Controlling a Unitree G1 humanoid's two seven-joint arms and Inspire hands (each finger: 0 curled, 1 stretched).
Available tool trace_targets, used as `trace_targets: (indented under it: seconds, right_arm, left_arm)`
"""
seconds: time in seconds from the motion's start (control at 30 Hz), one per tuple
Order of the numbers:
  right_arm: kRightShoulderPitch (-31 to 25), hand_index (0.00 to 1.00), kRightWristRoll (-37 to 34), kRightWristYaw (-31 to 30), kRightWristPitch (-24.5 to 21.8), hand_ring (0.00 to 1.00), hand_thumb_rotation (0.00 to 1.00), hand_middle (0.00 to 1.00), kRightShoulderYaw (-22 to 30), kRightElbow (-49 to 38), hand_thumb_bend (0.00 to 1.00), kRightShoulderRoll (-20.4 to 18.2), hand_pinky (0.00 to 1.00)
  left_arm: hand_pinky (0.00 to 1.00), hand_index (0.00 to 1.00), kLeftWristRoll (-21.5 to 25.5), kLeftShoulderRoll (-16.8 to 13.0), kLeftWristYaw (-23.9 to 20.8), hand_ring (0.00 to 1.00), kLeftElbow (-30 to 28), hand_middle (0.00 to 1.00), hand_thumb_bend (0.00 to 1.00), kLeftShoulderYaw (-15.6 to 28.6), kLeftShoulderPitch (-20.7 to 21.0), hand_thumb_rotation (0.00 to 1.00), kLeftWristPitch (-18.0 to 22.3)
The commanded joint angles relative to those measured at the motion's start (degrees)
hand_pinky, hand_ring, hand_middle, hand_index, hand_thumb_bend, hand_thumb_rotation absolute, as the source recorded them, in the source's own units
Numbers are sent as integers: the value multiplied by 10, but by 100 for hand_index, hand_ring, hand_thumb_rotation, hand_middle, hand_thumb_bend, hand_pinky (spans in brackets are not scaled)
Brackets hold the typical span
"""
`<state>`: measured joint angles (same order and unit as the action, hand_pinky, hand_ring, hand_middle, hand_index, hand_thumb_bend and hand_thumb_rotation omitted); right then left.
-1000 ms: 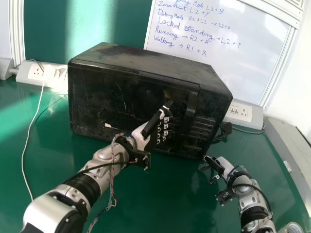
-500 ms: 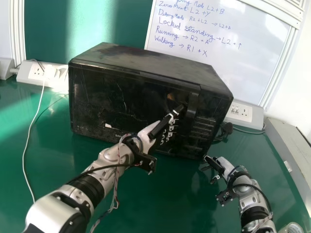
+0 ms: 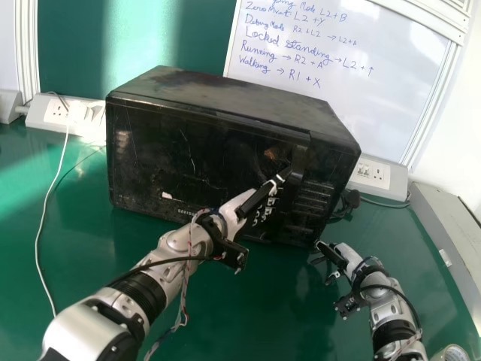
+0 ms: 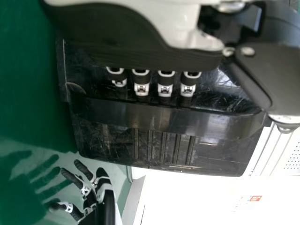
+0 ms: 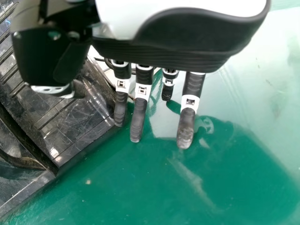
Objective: Open the door of oven
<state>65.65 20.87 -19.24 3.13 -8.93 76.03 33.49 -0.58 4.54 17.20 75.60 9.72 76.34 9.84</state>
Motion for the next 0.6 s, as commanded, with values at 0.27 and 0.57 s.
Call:
trace_targets:
  seconds: [0.27, 0.57]
  right_arm:
    - [-24, 74, 6, -19, -6, 50, 77, 63, -6, 16, 52, -13, 42]
    - [-23, 73, 5, -17, -8, 50, 77, 63, -6, 16, 53, -14, 42]
  left_arm:
    - [82, 96, -8, 23, 13, 83, 4, 85, 92, -8, 19, 97, -2]
    - [76, 93, -4, 32, 24, 74, 3, 75, 91, -5, 20, 95, -1]
